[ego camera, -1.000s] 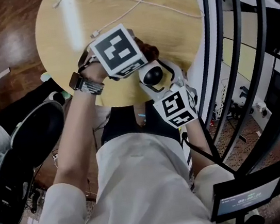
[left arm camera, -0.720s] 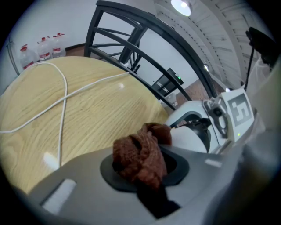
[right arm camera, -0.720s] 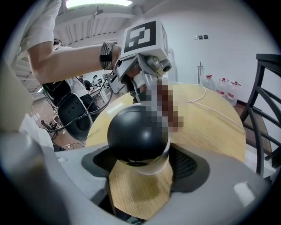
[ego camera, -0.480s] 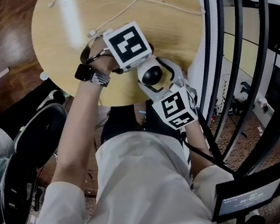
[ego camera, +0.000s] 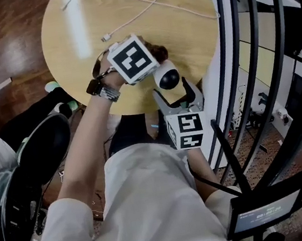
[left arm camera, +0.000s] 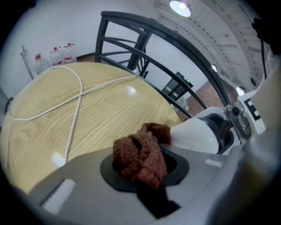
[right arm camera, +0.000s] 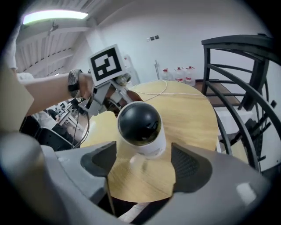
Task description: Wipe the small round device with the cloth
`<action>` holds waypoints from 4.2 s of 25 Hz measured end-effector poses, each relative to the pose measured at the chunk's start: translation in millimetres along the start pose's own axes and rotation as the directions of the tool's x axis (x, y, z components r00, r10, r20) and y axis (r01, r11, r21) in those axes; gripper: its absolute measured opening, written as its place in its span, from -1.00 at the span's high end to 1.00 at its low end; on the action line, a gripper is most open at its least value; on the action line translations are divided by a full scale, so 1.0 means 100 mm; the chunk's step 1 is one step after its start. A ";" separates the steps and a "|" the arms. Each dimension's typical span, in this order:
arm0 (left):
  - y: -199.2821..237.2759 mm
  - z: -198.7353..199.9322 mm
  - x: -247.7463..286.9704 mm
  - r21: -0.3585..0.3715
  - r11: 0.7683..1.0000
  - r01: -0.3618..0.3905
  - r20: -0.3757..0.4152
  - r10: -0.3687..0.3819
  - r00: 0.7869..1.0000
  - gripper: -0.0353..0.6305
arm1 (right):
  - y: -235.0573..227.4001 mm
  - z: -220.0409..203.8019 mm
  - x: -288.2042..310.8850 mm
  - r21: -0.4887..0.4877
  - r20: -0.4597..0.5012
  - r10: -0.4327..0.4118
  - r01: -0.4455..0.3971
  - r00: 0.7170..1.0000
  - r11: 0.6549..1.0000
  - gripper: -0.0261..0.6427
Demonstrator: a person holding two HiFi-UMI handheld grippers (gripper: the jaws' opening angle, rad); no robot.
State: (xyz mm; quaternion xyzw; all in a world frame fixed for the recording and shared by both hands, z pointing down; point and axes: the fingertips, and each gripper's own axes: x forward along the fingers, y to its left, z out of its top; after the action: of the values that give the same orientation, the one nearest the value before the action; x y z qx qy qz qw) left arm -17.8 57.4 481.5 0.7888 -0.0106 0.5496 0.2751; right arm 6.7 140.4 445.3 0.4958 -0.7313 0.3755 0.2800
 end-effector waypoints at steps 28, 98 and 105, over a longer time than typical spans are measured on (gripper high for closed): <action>-0.75 0.47 -0.49 0.007 0.995 0.100 0.340 -0.096 0.936 0.64 | -0.09 0.01 0.30 -0.431 -0.199 0.200 -0.269 0.959 0.862 -0.19; -0.63 0.36 -0.52 0.163 0.984 0.072 0.001 -0.074 0.997 0.64 | 0.05 0.04 0.24 -0.559 -0.176 0.258 -0.313 0.950 0.768 -0.11; -0.49 0.29 -0.39 0.141 0.983 0.119 -0.070 -0.110 0.991 0.65 | 0.11 0.04 0.18 -0.557 -0.154 0.268 -0.308 0.951 0.772 -0.11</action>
State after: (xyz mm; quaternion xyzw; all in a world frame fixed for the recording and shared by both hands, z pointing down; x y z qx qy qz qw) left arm 7.4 75.3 419.9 0.7885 0.0833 0.5565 0.2483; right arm -10.2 130.0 453.8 0.2578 -0.8677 0.1920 0.3792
